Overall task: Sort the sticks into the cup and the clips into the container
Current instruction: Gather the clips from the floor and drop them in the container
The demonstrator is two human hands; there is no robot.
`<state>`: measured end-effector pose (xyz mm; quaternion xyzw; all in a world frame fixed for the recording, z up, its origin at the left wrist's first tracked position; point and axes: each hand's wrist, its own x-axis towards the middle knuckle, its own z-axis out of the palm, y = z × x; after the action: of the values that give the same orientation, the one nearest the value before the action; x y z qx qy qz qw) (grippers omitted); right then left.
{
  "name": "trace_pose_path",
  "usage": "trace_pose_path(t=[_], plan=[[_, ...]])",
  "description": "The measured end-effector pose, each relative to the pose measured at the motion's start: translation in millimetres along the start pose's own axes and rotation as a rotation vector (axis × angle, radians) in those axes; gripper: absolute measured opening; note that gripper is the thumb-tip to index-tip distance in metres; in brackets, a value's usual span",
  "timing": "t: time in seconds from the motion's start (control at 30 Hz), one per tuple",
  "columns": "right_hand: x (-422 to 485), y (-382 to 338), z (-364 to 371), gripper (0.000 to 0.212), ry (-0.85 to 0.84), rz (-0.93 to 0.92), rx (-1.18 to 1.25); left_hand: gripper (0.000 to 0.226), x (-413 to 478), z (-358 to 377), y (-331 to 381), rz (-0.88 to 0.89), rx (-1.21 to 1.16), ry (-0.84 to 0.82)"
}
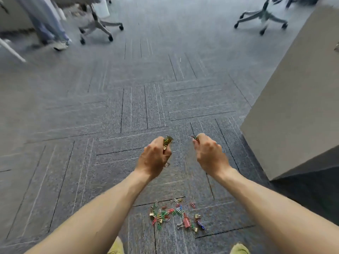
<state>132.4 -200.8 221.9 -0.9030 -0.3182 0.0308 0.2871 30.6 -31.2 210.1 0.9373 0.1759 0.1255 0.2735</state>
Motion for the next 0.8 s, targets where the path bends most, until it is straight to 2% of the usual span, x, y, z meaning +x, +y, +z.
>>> trace_pose_path(t=[0.3,0.4,0.47,0.63,0.8], plan=[[5,-113,-223,0.024,0.263,-0.089,-0.057,0.018,25,-168,172,0.103,-0.087,0.197],[-8,-134,-287,0.024,0.339,-0.097,-0.065,0.037,22,-211,218,0.127,-0.125,0.238],[-20,-142,-325,0.025,0.397,-0.105,-0.067,0.046,17,-231,245,0.151,-0.147,0.269],[-69,-154,-403,0.025,0.515,-0.121,-0.147,0.03,-1,-261,319,0.215,-0.152,0.352],[-120,-139,-458,0.024,0.571,-0.11,-0.185,0.021,-21,-255,390,0.301,-0.185,0.361]])
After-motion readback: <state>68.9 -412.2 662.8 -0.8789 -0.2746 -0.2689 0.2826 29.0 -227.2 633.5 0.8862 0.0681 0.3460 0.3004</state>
